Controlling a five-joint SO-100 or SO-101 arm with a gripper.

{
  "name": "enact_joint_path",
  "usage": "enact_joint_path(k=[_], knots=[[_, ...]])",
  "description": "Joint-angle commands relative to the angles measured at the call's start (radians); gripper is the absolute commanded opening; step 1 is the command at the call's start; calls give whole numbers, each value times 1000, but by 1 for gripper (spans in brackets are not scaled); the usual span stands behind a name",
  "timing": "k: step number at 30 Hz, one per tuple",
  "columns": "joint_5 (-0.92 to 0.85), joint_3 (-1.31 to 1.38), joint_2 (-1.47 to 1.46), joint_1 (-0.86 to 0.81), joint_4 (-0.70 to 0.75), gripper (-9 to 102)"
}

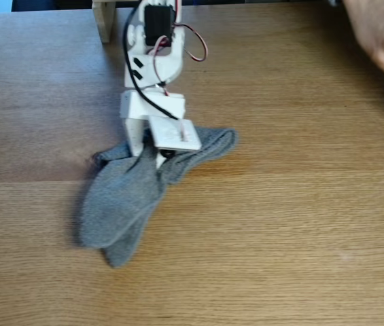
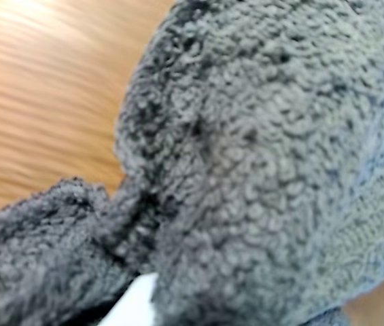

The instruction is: Clean the area in front of the robot

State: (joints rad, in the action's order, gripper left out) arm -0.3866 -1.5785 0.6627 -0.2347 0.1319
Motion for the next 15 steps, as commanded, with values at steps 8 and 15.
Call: enact_joint_path(k=[8,15], knots=[[32,2,548,166,739,0],[126,0,632,525,864,0]])
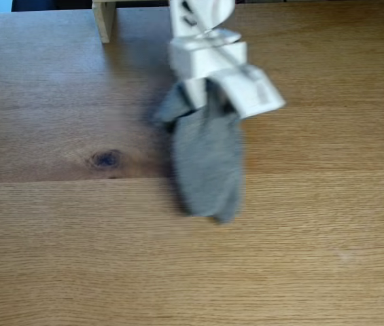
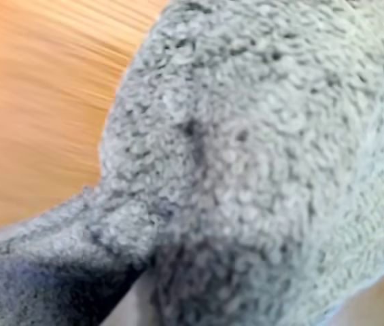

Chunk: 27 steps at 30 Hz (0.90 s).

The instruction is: Clean the area in front of the robot

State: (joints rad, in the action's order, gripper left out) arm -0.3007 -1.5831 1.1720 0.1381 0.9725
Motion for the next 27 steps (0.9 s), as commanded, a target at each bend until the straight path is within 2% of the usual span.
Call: enact_joint_path(k=[1,5,9,16,22,27], knots=[[57,5,106,193,20,0],[124,3,-20,293,-9,0],[117,3,-181,287,-158,0],[15,18,-480,132,-644,0],[-69,18,-557,5,-801,0],[-170,20,-540,-118,-848,0]])
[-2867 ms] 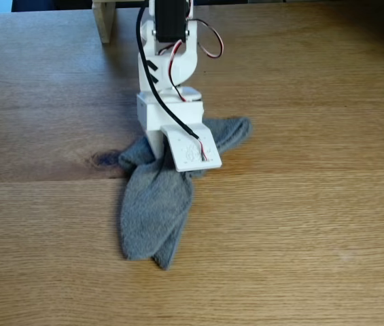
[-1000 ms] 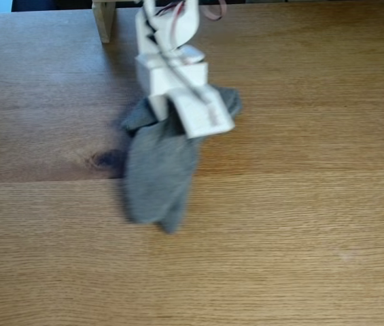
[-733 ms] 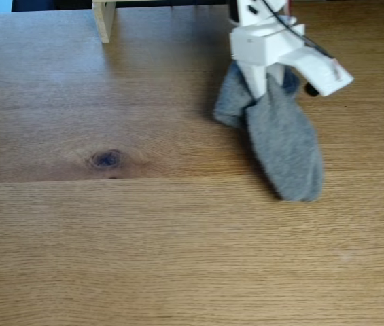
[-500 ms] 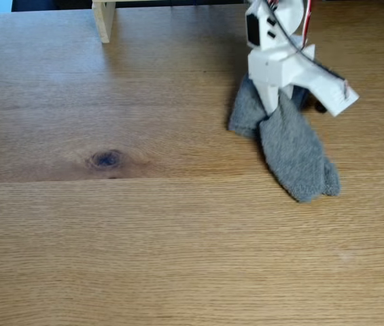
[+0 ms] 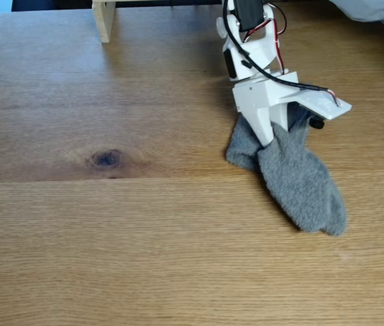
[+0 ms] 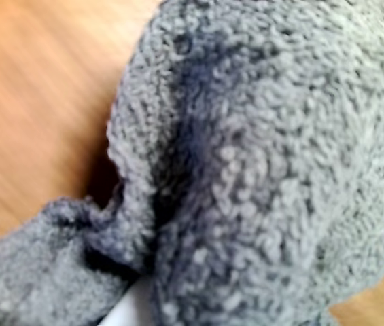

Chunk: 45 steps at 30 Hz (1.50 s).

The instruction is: Clean the area in front of the robot

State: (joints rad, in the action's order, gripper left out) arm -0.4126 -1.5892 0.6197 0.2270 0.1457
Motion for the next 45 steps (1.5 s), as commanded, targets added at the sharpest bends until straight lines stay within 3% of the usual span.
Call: enact_joint_path(k=[1,10,16,28,37,41,45], knots=[[-72,26,17,-230,-15,0],[-98,26,57,-456,92,0],[-121,15,75,-569,268,0],[17,25,614,-535,916,0],[-3,8,893,-857,1312,0],[-97,-34,870,-1014,1339,0],[-210,-155,830,-1143,1198,0]])
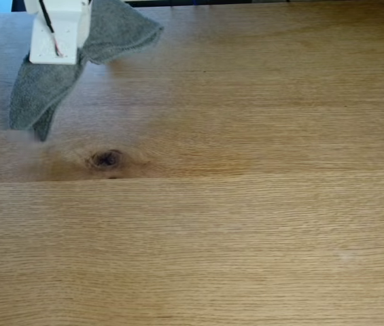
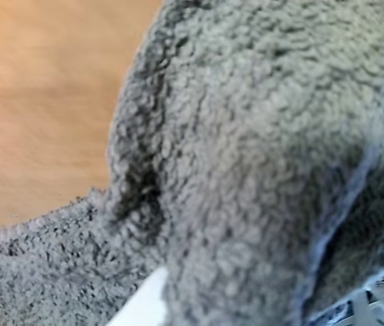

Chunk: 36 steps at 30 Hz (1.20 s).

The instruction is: Clean the area in front of the robot

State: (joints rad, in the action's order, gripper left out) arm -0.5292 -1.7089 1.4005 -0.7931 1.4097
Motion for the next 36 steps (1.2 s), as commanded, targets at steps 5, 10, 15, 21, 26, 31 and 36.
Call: enact_joint_path(k=[5,10,15,21,26,31,36], knots=[[-135,-176,12,-219,-270,0],[-14,-279,32,-241,-468,29],[5,-337,110,-209,-552,37],[32,-345,256,-60,-489,29],[100,-351,394,179,-379,12],[213,-354,506,449,-252,0],[437,-356,595,630,-225,0]])
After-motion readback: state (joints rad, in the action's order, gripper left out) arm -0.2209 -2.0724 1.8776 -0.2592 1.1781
